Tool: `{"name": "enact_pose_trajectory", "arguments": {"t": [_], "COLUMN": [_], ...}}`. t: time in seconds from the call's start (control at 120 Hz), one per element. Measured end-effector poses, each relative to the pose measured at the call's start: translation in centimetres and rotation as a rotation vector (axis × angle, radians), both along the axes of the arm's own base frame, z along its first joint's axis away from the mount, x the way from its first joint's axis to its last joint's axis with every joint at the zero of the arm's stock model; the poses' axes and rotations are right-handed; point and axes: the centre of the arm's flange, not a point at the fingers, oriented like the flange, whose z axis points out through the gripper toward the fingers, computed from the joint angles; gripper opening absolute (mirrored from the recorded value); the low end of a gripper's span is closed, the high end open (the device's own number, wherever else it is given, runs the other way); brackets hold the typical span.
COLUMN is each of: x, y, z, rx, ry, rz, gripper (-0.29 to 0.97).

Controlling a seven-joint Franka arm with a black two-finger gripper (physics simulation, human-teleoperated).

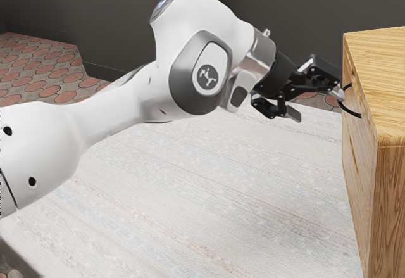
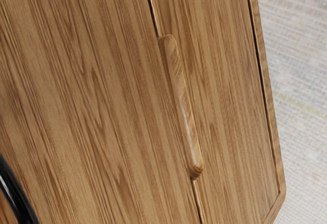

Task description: Pull the drawer handle with one arm to open the drawer

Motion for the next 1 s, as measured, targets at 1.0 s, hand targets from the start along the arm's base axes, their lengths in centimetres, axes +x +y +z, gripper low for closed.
{"name": "enact_pose_trajectory", "arguments": {"t": [1.0], "x": [-4.7], "y": [6.2], "z": [-1.0], "rx": [-0.084], "ry": [0.048], "rz": [0.056], "gripper": [0.67]}}
